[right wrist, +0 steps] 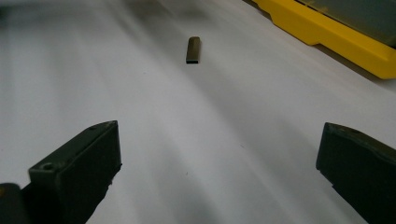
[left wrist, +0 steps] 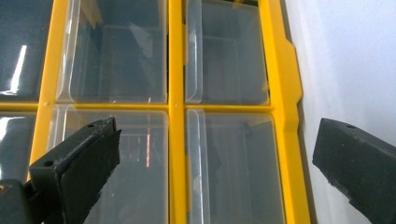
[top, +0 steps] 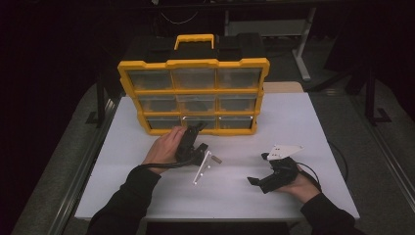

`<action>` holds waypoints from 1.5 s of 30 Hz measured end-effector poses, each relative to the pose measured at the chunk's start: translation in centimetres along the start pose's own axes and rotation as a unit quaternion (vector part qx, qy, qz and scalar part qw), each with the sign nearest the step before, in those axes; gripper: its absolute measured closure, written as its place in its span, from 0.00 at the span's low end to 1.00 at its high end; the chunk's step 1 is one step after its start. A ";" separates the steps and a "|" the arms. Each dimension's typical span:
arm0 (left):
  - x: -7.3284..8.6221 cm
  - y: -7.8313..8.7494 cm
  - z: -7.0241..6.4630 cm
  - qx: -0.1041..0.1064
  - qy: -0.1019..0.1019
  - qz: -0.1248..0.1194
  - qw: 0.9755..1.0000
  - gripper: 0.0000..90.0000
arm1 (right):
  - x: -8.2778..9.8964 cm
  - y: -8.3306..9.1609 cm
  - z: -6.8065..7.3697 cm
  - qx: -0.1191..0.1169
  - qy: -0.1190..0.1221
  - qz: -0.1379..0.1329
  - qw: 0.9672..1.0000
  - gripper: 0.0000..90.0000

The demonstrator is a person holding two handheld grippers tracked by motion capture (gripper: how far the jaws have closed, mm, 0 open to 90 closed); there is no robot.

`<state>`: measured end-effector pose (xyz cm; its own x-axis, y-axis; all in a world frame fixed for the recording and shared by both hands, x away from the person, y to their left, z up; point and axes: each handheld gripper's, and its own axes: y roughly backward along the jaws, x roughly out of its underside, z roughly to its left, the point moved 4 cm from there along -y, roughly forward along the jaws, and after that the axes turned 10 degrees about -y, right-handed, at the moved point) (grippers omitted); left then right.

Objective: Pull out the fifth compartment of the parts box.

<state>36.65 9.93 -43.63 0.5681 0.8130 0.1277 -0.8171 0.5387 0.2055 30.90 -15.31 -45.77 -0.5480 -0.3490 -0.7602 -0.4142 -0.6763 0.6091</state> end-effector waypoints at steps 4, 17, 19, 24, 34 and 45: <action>0.3 0.1 0.1 -0.001 -0.001 0.005 1.000 0.00 | 0.0 0.0 0.0 0.000 0.001 0.001 1.000 0.00; 1.4 0.4 0.5 -0.008 0.005 0.015 1.000 0.00 | 0.0 0.0 0.0 0.000 0.001 0.001 1.000 0.00; 1.5 0.4 0.6 -0.009 0.005 0.016 1.000 0.00 | 0.0 0.0 0.0 0.000 0.001 0.001 1.000 0.00; 1.9 0.5 0.7 -0.011 0.006 0.020 1.000 0.00 | 0.0 0.0 0.0 0.000 0.001 0.001 1.000 0.00; 2.5 0.7 1.1 -0.017 0.010 0.026 0.999 0.00 | 0.0 0.0 0.0 0.000 0.002 0.001 1.000 0.00; 2.5 0.8 2.0 -0.029 0.006 0.023 0.999 0.00 | 0.0 0.0 0.0 0.000 0.002 0.002 1.000 0.00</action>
<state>37.60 11.93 -41.24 0.5297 0.8390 0.1245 -0.8463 0.5130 0.1433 30.85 -15.28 -45.80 -0.5471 -0.3540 -0.7585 -0.4119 -0.6750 0.6121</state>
